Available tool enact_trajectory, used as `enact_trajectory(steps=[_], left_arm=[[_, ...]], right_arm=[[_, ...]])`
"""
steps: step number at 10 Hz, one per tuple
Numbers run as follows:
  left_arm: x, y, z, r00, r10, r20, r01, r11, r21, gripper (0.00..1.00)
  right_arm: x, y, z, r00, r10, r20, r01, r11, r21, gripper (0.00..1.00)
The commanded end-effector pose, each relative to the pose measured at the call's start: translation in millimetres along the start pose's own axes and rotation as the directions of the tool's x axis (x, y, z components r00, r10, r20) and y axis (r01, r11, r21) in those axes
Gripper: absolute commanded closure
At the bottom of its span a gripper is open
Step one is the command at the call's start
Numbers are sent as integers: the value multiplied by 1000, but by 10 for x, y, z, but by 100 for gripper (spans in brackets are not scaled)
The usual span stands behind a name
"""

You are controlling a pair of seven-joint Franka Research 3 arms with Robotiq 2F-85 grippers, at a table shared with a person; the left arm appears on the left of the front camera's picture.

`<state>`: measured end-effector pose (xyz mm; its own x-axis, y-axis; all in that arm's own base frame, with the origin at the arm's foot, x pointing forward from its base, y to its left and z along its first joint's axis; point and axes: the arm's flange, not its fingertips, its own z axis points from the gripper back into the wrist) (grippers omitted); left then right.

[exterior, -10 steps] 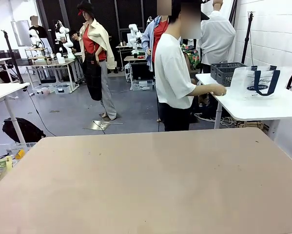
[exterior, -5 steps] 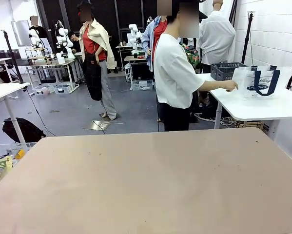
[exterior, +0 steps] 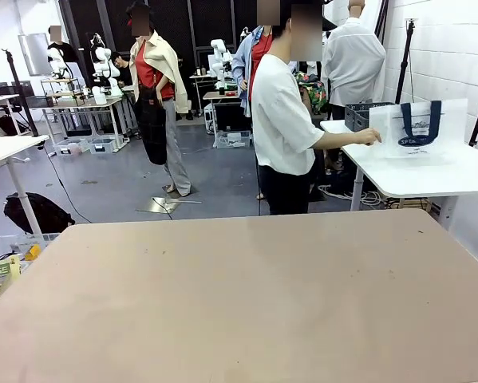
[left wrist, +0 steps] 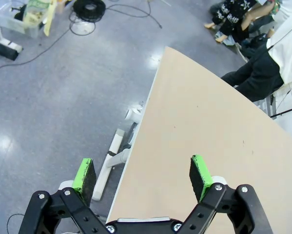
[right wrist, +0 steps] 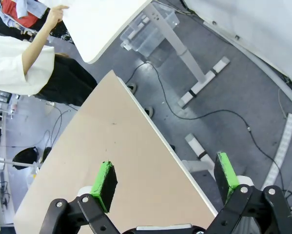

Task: Transfer purchased items from the store into the shopping bag.
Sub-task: Open the Reusable shopping bag in the center of the table.

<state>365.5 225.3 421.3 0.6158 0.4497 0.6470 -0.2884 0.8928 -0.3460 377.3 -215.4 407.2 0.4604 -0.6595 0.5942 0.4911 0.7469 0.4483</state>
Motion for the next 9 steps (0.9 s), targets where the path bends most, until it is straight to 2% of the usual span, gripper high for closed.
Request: enact_trajectory(steps=[1,9], left_arm=[[8,-17,31,1000,13,0,-13,1000,12,0],[8,-17,31,1000,13,0,-13,1000,12,0]], right_arm=[[10,27,26,1000,-5,-8,5,1000,-6,0],[10,27,26,1000,-5,-8,5,1000,-6,0]])
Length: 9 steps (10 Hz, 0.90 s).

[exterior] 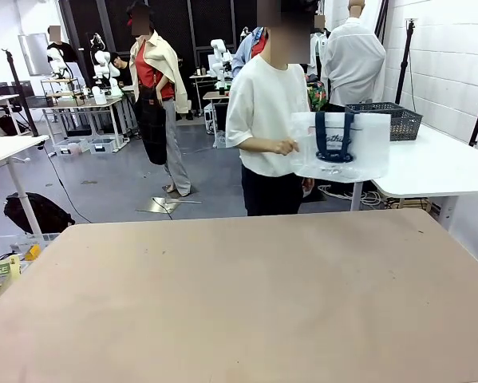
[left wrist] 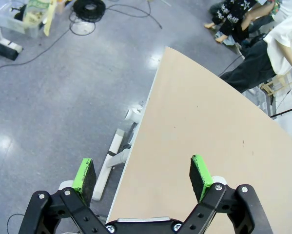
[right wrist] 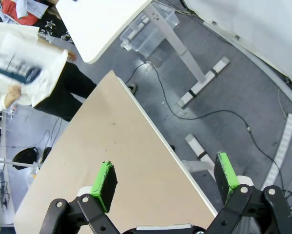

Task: Transfer purchased items from the store into the shopping bag.
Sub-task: Open the Reusable shopping bag in the center of the table.

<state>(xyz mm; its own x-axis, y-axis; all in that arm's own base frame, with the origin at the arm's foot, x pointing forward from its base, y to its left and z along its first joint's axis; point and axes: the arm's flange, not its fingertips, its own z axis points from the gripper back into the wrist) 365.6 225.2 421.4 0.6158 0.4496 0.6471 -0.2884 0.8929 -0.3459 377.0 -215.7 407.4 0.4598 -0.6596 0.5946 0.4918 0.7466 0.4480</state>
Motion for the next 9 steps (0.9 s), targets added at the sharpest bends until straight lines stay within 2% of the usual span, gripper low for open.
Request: enact_trajectory(steps=[1,9], left_arm=[[8,-16,30,1000,13,0,-13,1000,12,0],[8,-16,30,1000,13,0,-13,1000,12,0]], right_arm=[[8,29,23,1000,-5,-8,4,1000,-5,0],[8,29,23,1000,-5,-8,4,1000,-5,0]])
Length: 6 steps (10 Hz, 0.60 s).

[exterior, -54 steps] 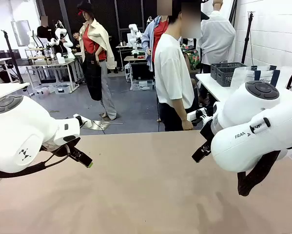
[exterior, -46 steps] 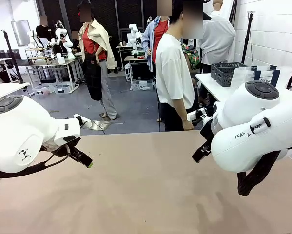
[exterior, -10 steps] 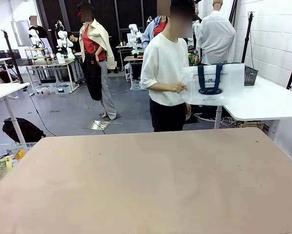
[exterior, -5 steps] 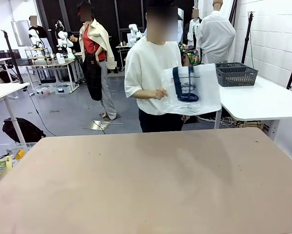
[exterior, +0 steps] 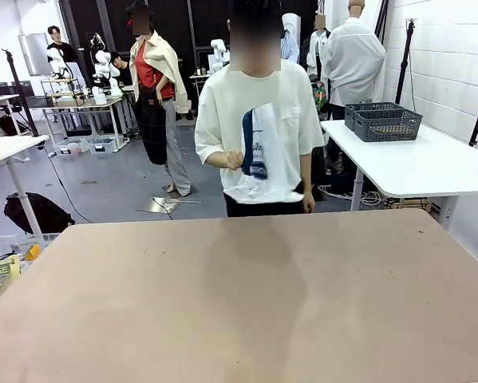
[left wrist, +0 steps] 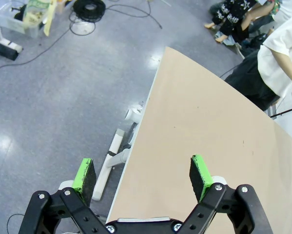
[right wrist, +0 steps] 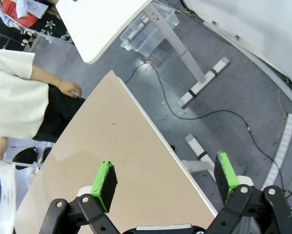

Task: Transfer purchased items from the store into the shopping bag.
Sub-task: Open the Reusable shopping bag in the center of the table.

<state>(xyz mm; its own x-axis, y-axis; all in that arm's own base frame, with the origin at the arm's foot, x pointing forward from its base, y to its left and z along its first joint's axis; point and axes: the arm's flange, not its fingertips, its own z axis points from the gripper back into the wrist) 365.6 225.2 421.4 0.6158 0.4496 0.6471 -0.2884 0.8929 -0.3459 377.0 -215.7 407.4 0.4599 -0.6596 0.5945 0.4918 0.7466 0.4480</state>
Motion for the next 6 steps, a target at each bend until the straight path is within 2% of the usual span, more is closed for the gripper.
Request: enact_trajectory(steps=[1,6], left_arm=[[8,-16,30,1000,13,0,-13,1000,12,0],[8,-16,30,1000,13,0,-13,1000,12,0]], right_arm=[[8,29,23,1000,-5,-8,4,1000,-5,0],[8,29,23,1000,-5,-8,4,1000,-5,0]])
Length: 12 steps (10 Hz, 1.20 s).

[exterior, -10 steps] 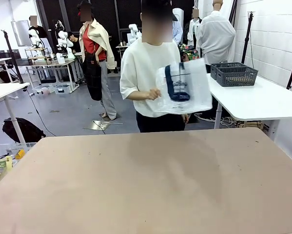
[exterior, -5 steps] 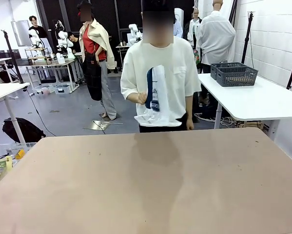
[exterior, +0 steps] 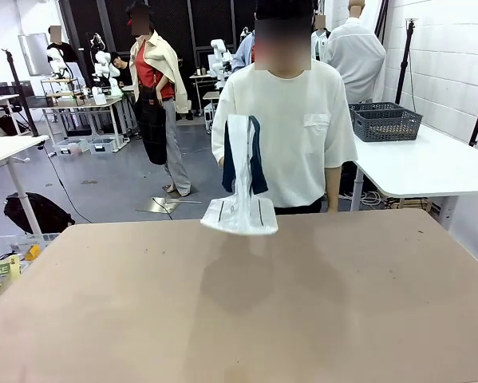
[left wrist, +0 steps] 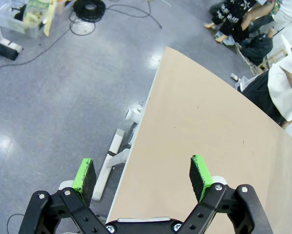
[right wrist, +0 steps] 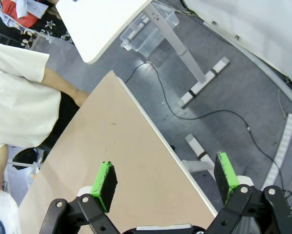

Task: Transfer purchased items from the store into the shopping bag.
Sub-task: Open the Reusable shopping bag in the center of the table.

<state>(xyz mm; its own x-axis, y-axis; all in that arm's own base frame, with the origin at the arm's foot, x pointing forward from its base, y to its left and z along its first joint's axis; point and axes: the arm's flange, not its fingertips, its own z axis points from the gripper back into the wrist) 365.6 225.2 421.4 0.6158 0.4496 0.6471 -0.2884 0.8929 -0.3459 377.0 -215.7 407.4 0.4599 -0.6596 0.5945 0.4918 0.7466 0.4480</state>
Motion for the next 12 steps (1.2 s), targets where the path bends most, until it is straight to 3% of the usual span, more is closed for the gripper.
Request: enact_trajectory(steps=[1,12], left_arm=[[8,-16,30,1000,13,0,-13,1000,12,0],[8,-16,30,1000,13,0,-13,1000,12,0]], right_arm=[[8,29,23,1000,-5,-8,4,1000,-5,0],[8,29,23,1000,-5,-8,4,1000,-5,0]])
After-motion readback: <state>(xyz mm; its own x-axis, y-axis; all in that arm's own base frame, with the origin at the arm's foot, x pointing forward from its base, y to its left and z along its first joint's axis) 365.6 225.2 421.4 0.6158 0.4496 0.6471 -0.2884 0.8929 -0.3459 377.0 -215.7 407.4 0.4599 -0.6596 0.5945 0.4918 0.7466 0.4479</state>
